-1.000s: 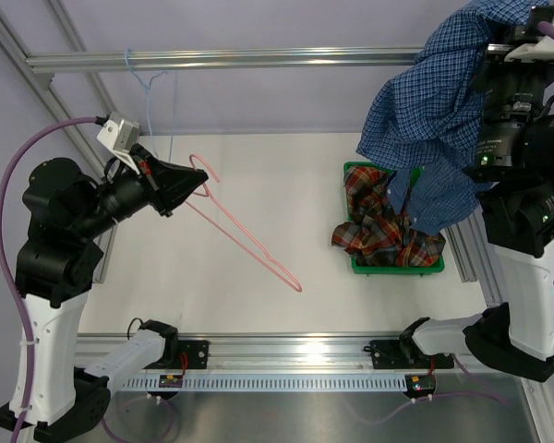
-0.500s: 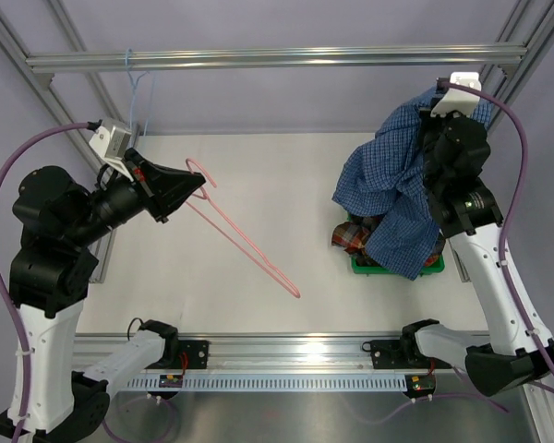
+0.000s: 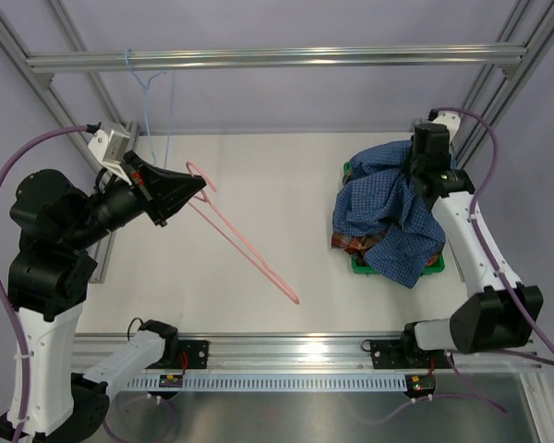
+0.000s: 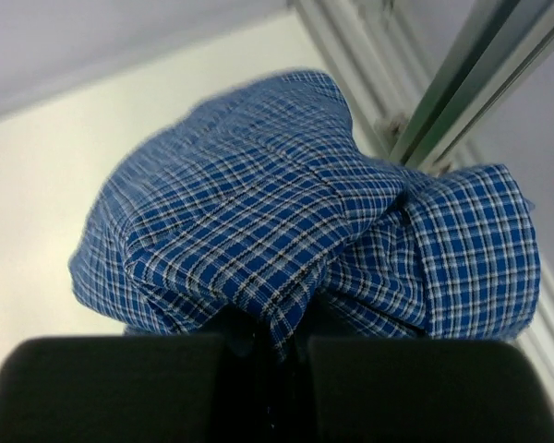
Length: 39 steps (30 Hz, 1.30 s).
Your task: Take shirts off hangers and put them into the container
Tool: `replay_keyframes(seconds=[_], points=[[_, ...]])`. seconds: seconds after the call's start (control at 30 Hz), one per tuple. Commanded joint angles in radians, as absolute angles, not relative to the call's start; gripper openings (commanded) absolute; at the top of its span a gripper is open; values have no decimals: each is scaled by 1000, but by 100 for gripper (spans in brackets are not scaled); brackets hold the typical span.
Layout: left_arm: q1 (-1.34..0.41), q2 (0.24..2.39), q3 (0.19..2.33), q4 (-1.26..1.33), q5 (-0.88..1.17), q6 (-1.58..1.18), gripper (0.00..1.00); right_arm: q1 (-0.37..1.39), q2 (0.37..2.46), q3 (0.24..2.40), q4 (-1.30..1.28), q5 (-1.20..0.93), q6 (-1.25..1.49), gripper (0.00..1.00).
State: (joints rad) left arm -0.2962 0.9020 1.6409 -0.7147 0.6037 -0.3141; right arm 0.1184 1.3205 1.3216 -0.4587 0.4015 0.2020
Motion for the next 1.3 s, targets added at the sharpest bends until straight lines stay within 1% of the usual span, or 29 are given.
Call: replay_keyframes(seconds=[0.0, 0.23, 0.33, 0.37, 0.4, 0.43, 0.5, 0.57, 0.6, 0.63, 0.7, 0.73, 0.8, 0.83, 0.87, 0.9, 0.93, 0.97, 1.0, 1.17, 1.23, 1.27], points=[[-298, 882, 1625, -647, 649, -336, 0, 118, 1429, 1351, -613, 330, 360, 0], [-298, 882, 1628, -641, 664, -345, 0, 118, 1763, 1362, -695, 180, 451, 0], [-298, 879, 1637, -653, 661, -336, 0, 117, 1862, 1345, -687, 124, 503, 0], [-298, 879, 1638, -660, 660, -333, 0, 117, 1880, 1332, -667, 57, 529, 0], [-298, 877, 1637, -661, 661, -333, 0, 118, 1896, 1315, -652, 37, 544, 1], [-298, 876, 1637, -661, 661, -331, 0, 145, 1893, 1309, -656, 76, 554, 1], [-298, 877, 1634, -663, 660, -330, 0, 150, 1864, 1283, -644, 87, 569, 2], [-298, 877, 1634, -667, 661, -327, 0, 164, 1830, 1284, -672, 157, 549, 7], [-298, 877, 1634, -669, 661, -325, 0, 172, 1780, 1285, -675, 194, 537, 8], [-298, 877, 1632, -667, 663, -325, 0, 179, 1752, 1285, -686, 254, 526, 11], [-298, 877, 1623, -657, 664, -330, 0, 179, 1692, 1276, -673, 265, 485, 17], [-298, 876, 1618, -650, 667, -334, 0, 179, 1633, 1272, -673, 290, 474, 25], [-298, 879, 1602, -627, 679, -350, 0, 181, 1557, 1269, -673, 304, 446, 50], [-298, 880, 1597, -612, 686, -356, 0, 179, 1542, 1278, -696, 346, 445, 59], [-298, 881, 1592, -608, 686, -362, 0, 181, 1525, 1284, -706, 351, 434, 74], [-298, 881, 1586, -601, 689, -365, 0, 179, 1513, 1304, -734, 356, 423, 81], [-298, 882, 1586, -600, 689, -367, 0, 183, 1514, 1319, -759, 376, 417, 84], [-298, 884, 1585, -595, 692, -370, 0, 181, 1513, 1334, -779, 418, 414, 93], [-298, 888, 1585, -595, 695, -368, 0, 181, 1508, 1344, -788, 435, 408, 99], [-298, 905, 1583, -598, 699, -353, 0, 181, 1485, 1359, -804, 511, 390, 99], [-298, 911, 1566, -572, 718, -351, 0, 186, 1439, 1361, -793, 543, 385, 100], [-298, 916, 1556, -569, 745, -345, 0, 192, 1383, 1367, -785, 551, 374, 100]])
